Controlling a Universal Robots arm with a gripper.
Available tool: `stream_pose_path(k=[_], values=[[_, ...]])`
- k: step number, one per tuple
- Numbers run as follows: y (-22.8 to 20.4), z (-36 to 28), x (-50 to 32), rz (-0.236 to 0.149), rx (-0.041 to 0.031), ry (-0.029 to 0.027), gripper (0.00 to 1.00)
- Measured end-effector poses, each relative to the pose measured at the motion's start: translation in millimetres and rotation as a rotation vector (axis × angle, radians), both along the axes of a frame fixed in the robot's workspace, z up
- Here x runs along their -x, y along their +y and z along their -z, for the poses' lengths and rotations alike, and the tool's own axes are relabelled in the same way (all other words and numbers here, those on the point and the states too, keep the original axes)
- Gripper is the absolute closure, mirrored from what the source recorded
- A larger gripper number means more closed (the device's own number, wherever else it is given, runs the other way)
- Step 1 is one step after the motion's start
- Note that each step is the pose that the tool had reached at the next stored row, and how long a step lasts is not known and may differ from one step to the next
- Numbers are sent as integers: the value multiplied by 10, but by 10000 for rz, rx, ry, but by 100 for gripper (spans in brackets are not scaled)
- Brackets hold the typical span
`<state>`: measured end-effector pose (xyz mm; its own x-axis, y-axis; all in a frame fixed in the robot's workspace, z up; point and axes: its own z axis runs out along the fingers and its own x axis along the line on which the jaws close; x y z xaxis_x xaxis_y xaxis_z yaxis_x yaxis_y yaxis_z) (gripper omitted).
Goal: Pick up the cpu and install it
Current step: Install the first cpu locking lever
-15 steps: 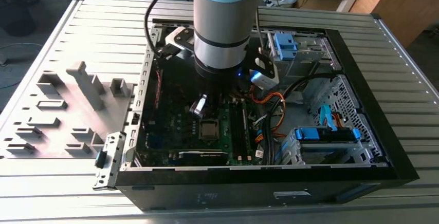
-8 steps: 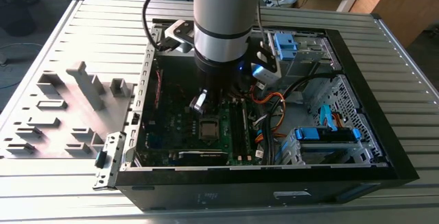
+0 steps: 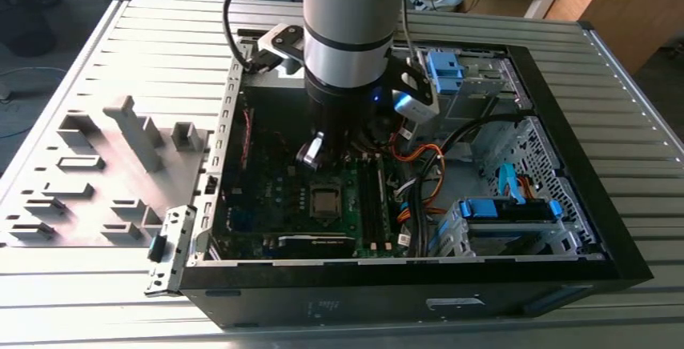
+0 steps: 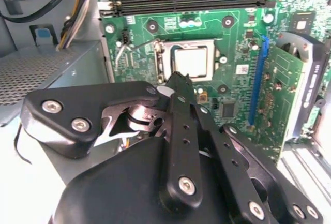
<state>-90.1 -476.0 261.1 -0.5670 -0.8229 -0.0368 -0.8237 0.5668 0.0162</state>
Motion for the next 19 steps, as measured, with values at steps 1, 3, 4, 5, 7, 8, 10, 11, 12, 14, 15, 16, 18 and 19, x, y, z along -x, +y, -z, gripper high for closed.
stream_pose_path(k=[1, 3, 4, 5, 7, 8, 10, 11, 12, 14, 15, 16, 18, 19], values=[[13, -1, -3, 0, -12, -5, 89], [51, -1, -21, -1, -22, -10, 89], [78, -1, -39, 0, -21, -10, 89], [92, -1, -49, 0, -21, -11, 89], [118, 0, -66, 0, -22, -11, 89], [128, -1, -71, 1, -22, -11, 89], [141, -3, -75, -5, -41, -20, 89], [146, -6, -75, -12, -71, -29, 89], [149, -6, -76, -21, -113, -42, 89], [154, -6, -76, -44, -223, -71, 89], [156, -7, -76, -57, -284, -85, 89], [157, -6, -76, -75, -350, -100, 89], [159, -6, -77, -115, -507, -137, 89], [159, -6, -77, -134, -587, -158, 89]])
